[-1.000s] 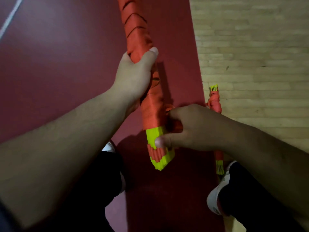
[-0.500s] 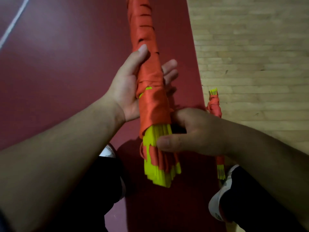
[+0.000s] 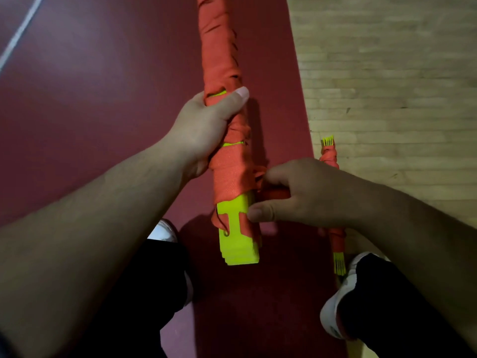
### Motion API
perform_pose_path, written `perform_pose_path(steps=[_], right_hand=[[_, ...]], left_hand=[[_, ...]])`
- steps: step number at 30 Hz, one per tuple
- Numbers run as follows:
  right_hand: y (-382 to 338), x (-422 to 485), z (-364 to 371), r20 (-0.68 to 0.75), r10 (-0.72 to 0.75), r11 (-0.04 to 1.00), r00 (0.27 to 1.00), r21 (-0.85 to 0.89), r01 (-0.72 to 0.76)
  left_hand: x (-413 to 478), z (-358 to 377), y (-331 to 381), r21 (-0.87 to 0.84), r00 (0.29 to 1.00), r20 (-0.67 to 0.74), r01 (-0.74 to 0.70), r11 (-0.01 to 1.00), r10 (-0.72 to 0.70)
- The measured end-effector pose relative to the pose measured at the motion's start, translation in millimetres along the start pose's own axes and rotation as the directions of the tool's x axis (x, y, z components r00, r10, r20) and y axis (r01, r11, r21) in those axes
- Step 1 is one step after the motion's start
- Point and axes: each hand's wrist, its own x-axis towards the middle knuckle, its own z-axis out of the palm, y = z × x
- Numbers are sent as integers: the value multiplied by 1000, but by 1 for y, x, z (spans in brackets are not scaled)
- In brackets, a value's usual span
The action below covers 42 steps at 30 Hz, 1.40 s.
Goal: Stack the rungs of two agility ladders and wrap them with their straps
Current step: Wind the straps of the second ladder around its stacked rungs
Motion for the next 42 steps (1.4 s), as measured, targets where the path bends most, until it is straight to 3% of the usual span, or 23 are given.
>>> perform_pose_path(steps=[4,7,11,16,20,25,28,33,36,38,40,42], right_hand=[[-10,-4,8,-18,40,999,999,29,-39],[-11,-4,10,-42,78,994,996,76,-75],[-4,-3,1,-3,52,978,999,200,-50],[-1,-5,0,-12,-14,945,1000,325,17],[-2,-5,-2,-14,-36,934,999,356,39],[-5,-4,-5,21,-38,927,999,373,28],[-5,-3,-3,10,-22,960,1000,280,19],[-10,-4,-3,41,29,983,999,182,-36],[-11,-3,2,78,114,978,990,165,-126],[-15,-6,10,21,163,984,986,69,-164],[-15,-5,15,-71,157,987,985,-8,-158],[-12,-5,13,-11,144,979,989,145,-141]], left_hand=[[1,1,-5,113,993,-95,-57,992,68],[0,2,-5,29,993,-117,-22,999,26],[-1,-6,7,-363,974,172,201,910,-146],[-1,-13,10,-467,939,316,279,839,-136],[-4,-12,9,-444,914,377,320,837,-149],[-1,-7,9,-337,955,229,262,904,-191],[0,-4,9,-235,975,116,213,948,-190],[-3,2,6,-37,1000,-1,-11,999,11],[-4,5,6,155,985,-22,-165,974,170],[-5,8,3,245,973,-31,-216,945,230],[-6,9,4,193,986,-48,-149,970,161],[-5,6,9,-81,996,90,2,997,5]])
